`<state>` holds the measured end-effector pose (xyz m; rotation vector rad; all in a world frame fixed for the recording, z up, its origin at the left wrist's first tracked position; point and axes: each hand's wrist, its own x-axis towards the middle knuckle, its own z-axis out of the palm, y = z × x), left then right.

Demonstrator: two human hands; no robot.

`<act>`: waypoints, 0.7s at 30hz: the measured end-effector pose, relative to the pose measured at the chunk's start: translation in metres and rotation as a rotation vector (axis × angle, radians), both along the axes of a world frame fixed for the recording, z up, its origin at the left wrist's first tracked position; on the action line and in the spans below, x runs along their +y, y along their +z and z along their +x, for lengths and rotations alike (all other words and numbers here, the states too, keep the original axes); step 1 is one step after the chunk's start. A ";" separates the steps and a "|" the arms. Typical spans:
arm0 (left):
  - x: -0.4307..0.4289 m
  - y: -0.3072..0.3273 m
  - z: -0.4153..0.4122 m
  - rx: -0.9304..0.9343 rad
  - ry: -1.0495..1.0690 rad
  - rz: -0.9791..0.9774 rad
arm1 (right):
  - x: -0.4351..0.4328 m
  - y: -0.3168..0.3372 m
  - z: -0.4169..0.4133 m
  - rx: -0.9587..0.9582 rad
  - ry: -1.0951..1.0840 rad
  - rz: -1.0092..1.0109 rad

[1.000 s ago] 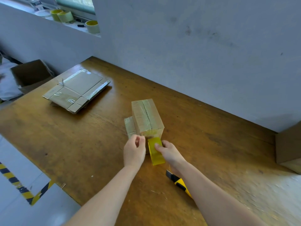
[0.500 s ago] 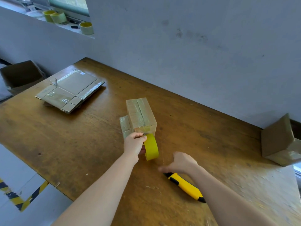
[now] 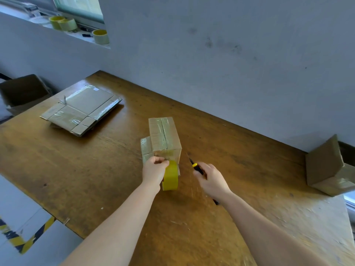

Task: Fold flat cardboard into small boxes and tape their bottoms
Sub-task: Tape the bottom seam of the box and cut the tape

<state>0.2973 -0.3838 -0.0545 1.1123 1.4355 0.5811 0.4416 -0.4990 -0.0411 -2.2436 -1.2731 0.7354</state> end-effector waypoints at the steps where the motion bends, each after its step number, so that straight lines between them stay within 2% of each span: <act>1: 0.000 0.000 0.000 -0.006 0.007 -0.002 | 0.005 0.005 -0.004 -0.016 0.039 0.065; 4: 0.000 0.001 -0.002 -0.024 0.028 -0.008 | 0.022 0.020 -0.013 -0.237 0.234 0.125; 6: 0.000 0.001 -0.002 -0.037 0.035 -0.014 | 0.031 0.029 -0.017 -0.357 0.329 0.055; 11: 0.002 0.001 -0.005 -0.018 0.012 0.000 | 0.050 0.042 -0.021 -0.591 0.379 -0.148; 21: 0.007 0.002 -0.006 0.047 -0.057 0.030 | 0.070 0.044 -0.027 -0.769 0.454 -0.267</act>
